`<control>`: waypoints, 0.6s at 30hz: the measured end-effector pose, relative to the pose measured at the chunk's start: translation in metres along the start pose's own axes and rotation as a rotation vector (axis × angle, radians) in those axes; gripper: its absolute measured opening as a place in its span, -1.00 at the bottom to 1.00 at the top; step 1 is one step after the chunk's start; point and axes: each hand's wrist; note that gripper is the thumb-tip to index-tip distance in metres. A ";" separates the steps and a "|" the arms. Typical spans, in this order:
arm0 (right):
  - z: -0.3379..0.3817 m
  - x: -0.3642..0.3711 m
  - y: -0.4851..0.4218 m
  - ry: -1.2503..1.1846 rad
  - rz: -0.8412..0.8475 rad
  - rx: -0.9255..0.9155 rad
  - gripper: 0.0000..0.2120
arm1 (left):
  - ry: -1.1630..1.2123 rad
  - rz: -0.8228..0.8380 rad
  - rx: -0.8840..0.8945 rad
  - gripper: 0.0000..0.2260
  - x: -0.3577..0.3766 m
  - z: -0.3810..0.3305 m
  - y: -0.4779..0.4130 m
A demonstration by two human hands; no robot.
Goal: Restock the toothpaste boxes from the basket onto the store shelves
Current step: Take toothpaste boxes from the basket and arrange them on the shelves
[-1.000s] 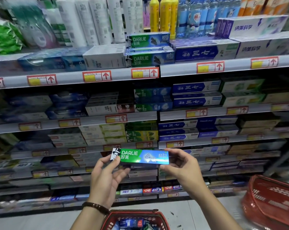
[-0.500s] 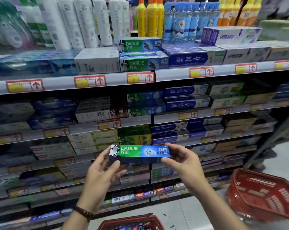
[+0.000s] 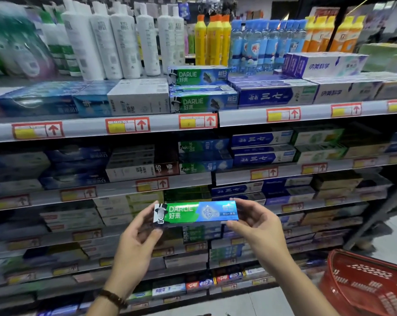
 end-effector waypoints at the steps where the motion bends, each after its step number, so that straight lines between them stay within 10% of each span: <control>1: 0.002 -0.001 -0.004 0.003 0.007 -0.004 -0.50 | -0.005 -0.016 0.004 -0.42 0.003 -0.003 -0.001; 18: 0.022 -0.018 -0.046 0.010 0.015 -0.042 -0.58 | 0.025 -0.183 0.146 -0.62 0.032 -0.012 -0.033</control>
Point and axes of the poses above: each hand's wrist, its own y-axis away from the middle knuckle, its own x-axis out of the palm, z = x × y, and after that the axes turned 12 degrees about x, right-handed
